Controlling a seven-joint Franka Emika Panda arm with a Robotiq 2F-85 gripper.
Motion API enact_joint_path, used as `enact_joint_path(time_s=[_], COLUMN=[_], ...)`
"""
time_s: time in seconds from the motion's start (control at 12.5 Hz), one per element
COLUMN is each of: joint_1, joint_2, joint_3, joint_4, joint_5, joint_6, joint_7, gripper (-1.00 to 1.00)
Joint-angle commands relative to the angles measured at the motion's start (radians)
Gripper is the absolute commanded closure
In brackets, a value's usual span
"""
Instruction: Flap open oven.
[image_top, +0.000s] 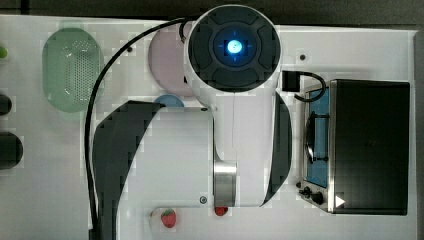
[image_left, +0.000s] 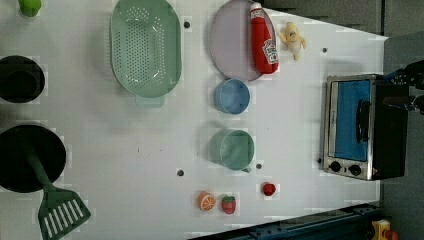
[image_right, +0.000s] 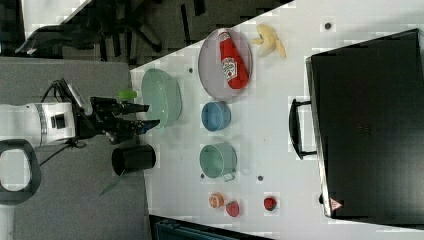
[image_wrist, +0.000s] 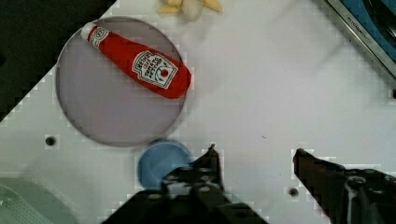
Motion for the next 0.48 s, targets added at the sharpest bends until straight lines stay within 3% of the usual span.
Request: enact_joint_path(time_s=[0.08,0.24,0.4,0.48], joint_1=[-0.027,-0.027,-0.027,-0.026], joint_2=[-0.238,-0.238,-0.238,-0.238], joint_3=[-0.063,-0.063,-0.062,-0.061], joint_4=[-0.111,-0.111,-0.111,-0.111], joint_5=[0.024,0.024,0.024,0.024], joint_6=[-0.158,-0.158,-0.158,-0.158], joint_7=[0.081,0.081,0.081,0.081], gripper=[-0.58,-0.99,-1.0,-0.9])
